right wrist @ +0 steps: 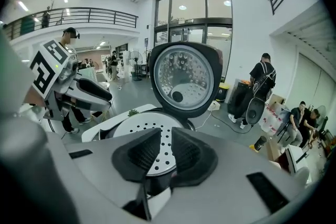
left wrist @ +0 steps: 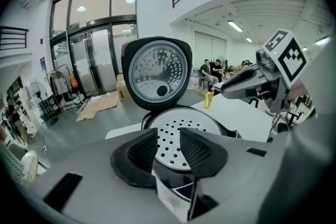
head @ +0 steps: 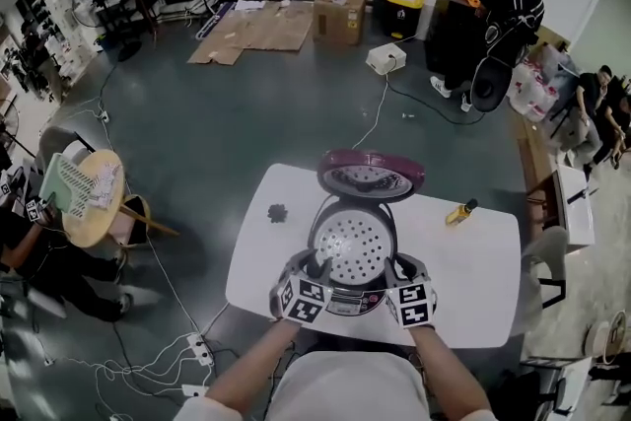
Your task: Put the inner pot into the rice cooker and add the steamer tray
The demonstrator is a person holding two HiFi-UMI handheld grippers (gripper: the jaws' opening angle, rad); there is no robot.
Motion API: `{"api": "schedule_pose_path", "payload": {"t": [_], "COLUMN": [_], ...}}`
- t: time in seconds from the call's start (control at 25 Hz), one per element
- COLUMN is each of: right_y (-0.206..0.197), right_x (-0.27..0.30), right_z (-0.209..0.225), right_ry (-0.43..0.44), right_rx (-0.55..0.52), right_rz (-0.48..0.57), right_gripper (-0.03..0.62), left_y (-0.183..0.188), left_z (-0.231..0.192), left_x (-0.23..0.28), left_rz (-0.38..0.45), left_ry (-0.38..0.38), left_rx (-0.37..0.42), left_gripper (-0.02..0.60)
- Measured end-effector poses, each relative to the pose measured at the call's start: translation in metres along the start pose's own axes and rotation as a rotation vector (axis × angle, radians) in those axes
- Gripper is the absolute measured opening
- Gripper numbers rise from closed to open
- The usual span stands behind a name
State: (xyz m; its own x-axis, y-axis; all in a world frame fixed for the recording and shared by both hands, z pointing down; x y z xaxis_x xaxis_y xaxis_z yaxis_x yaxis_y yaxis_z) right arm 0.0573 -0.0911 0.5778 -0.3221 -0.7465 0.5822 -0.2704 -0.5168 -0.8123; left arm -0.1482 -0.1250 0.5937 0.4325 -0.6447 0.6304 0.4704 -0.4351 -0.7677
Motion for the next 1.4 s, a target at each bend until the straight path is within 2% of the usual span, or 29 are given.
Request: {"api": "schedule_pose_path", "payload": {"t": [0.16,0.28,0.52,0.96,1.2,1.4], "right_y": [0.003,0.004,0.003,-0.015,-0.013,-0.013], "right_x": [-0.026,-0.045,-0.083,-0.159,-0.186,-0.198], "right_z": [0.001,-0.003,0.009,0.011,0.013,0.007], "right_ry": [0.031,0.064,0.133,0.252,0.312,0.347], "right_rx": [0.000,-0.021,-0.048,-0.093,-0.118,-0.112], "right_rz": [0.039,0.061,0.121,0.213,0.258,0.280], "right_gripper": [0.072,0.069,0.041,0.012,0.011,0.011], "left_y": [0.010,0.011,0.007,0.004,0.008,0.007], "left_z": [0.014,0.020,0.044,0.117,0.143,0.150], "left_x": [-0.024,-0.043,-0.069,-0.131,-0.158,-0.177], "left_rz": [0.047,0.080,0.143,0.192,0.215,0.249], "left_ry": [0.000,0.030,0.076,0.220,0.220,0.212], "left_rx": [-0.041,-0.094,-0.281,-0.319,-0.317,-0.358], "left_gripper": [0.137,0.114,0.072,0.015,0.014,0.014]}}
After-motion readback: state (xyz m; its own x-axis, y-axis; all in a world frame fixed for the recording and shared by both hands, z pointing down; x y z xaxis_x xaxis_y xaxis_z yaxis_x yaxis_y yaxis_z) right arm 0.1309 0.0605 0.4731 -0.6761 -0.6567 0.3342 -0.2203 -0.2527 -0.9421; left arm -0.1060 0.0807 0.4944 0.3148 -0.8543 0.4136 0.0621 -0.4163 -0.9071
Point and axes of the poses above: the fingertips, and each gripper's own axes: x forward along the fingers, z to its right, y out of its top, the point moved 7 cm from there along -x, backward along the fingers, and after that the axes turned 5 degrees about y, right-handed, at the moved point
